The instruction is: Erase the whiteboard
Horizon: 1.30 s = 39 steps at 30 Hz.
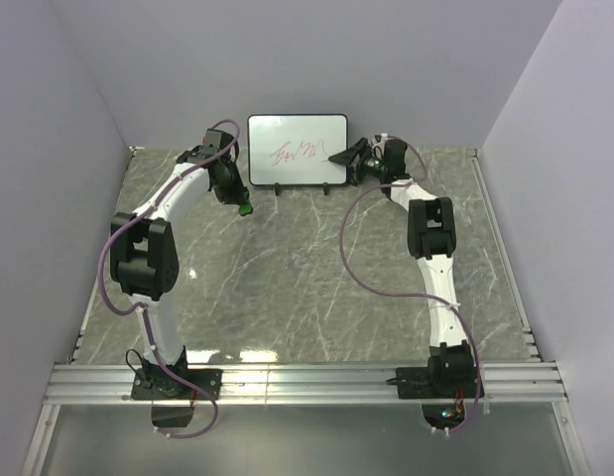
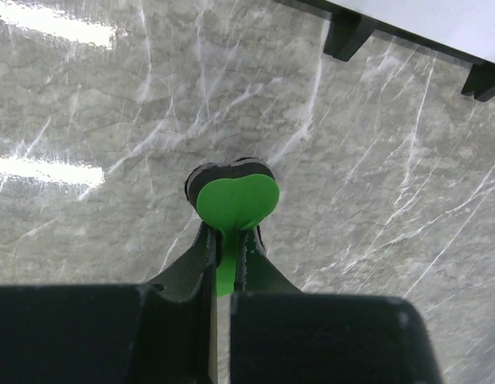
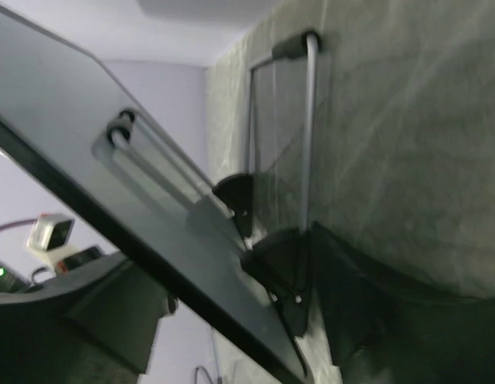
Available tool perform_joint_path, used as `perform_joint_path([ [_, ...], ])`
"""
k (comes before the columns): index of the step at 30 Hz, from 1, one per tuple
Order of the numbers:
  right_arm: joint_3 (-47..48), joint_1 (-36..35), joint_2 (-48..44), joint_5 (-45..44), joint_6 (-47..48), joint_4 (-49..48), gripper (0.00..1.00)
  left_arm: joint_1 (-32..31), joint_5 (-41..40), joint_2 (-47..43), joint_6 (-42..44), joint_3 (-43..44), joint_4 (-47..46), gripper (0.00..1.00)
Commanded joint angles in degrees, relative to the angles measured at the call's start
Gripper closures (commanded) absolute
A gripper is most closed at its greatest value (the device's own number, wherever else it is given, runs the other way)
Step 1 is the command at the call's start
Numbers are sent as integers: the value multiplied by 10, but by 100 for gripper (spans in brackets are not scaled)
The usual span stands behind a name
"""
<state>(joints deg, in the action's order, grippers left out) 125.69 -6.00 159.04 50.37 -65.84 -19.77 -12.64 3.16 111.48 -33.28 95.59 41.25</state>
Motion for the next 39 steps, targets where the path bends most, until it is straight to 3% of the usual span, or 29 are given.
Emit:
perform_joint_path([
  [1,-33,4,-69,14,25,-14,27,3,-1,-35,18,-12,-13,100],
  [10,-147,-5,-139,5,73,-9,49,8,11,-56,29,-59,-43,100],
  [21,-270,-16,-218,-18,152,29,65,13,24,-77,52,-98,-67,100],
  [27,-326,-32,-260,-27,219,67,89,12,33,-85,53,-123,-86,100],
  [30,-363,-40,-289,-43,258,97,96,13,43,-84,50,-130,-94,100],
  [39,-468,-75,-383,-77,350,154,100,13,41,-82,48,-138,-115,100],
])
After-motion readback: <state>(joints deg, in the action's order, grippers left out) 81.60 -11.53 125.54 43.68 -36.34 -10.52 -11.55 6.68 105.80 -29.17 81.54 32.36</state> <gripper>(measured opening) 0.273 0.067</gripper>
